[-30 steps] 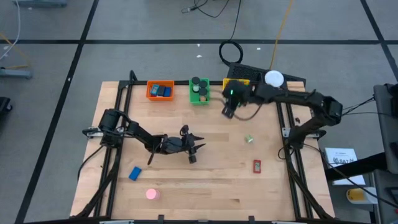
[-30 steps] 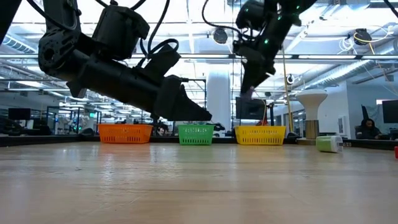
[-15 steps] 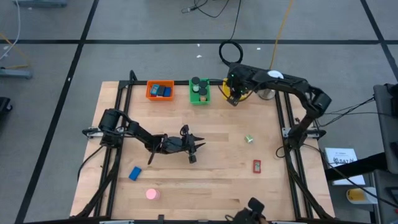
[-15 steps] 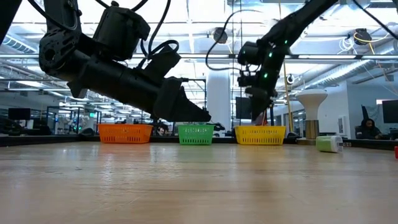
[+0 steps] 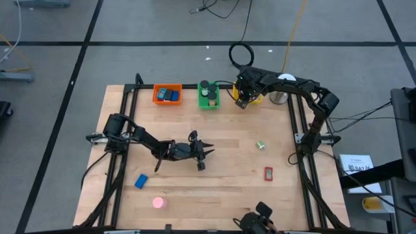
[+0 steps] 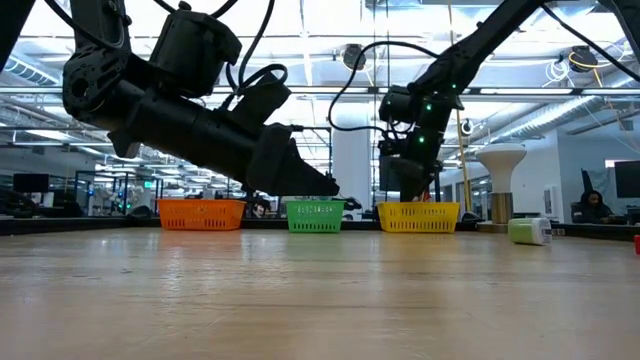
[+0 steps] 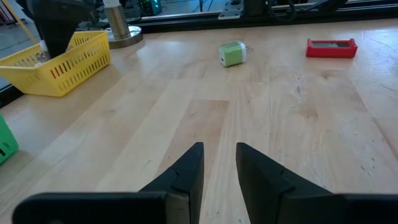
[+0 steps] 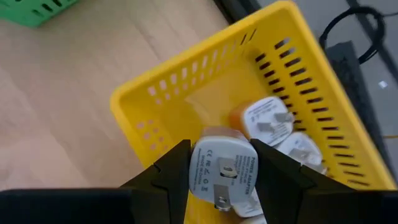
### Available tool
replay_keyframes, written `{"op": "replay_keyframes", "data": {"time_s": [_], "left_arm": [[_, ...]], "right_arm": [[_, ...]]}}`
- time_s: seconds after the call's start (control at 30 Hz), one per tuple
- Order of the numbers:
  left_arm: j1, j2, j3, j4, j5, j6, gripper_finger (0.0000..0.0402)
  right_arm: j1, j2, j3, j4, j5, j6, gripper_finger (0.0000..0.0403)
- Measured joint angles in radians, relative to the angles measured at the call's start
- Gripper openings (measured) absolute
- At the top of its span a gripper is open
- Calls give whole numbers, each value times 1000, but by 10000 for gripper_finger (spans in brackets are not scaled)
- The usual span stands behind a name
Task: Pick & Place Office items
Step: Put the purple charger adapter into the yellow bin
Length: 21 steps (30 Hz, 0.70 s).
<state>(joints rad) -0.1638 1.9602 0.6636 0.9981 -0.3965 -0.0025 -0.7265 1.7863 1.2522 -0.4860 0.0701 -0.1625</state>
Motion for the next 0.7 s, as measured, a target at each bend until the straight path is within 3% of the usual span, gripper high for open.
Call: {"op": "replay_keyframes", "data": {"time_s": [0.7], "left_arm": [[0,0,0,0,-1,1,93]], "right_arm": [[-13,42,0,22,-20,22,145]]}}
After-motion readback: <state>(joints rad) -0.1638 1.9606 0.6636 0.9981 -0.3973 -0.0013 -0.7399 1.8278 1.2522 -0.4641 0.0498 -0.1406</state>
